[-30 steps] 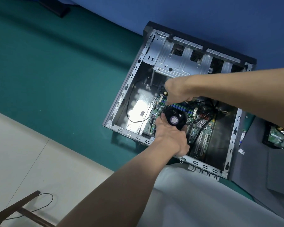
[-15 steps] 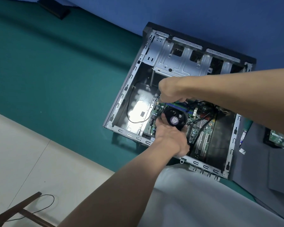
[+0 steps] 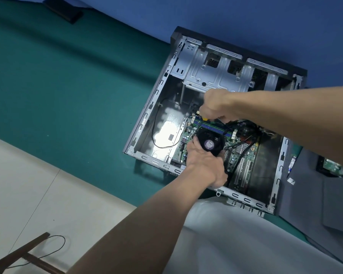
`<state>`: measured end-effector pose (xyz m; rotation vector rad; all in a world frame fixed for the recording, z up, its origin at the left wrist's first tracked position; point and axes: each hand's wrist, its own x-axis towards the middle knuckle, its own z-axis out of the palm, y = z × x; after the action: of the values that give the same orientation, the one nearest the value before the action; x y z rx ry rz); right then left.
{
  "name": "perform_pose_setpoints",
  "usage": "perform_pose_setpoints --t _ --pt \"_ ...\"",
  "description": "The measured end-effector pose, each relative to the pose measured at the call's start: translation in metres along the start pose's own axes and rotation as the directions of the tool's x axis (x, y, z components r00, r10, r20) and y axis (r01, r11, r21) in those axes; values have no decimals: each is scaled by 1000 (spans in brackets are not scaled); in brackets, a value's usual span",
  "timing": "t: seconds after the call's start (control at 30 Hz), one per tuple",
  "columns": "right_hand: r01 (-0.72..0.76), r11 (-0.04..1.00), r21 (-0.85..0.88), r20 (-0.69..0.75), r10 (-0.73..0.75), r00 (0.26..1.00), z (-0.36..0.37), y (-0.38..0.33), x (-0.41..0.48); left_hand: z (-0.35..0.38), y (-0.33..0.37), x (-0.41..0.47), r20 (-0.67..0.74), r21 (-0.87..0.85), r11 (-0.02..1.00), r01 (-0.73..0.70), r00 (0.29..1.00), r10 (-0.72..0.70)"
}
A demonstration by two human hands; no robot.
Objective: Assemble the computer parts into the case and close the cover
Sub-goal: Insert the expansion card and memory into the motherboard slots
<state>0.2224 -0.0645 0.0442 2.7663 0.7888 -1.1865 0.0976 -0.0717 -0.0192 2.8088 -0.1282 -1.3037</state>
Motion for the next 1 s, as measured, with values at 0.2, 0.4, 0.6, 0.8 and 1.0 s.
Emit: perform_pose_setpoints --t 0.2,0.4,0.6,0.8,1.0 --pt "267 734 -625 84 -277 957 1 -7 -21 0 1 0 -41 12 1000 -9 999 10" --pt "327 703 -632 -20 -436 900 9 4 -11 1 1 1 -30 1 1000 7 1000 -7" --pt "114 953 -279 63 -100 993 4 -11 -6 2 2 0 -26 -7 1000 5 1000 -5" --pt "371 484 -793 98 -499 861 5 -9 -23 2 1 1 -47 1 1000 -6 999 6" --pt "29 979 -204 -115 -53 992 17 -4 -11 3 0 3 -36 -13 1000 -4 999 4"
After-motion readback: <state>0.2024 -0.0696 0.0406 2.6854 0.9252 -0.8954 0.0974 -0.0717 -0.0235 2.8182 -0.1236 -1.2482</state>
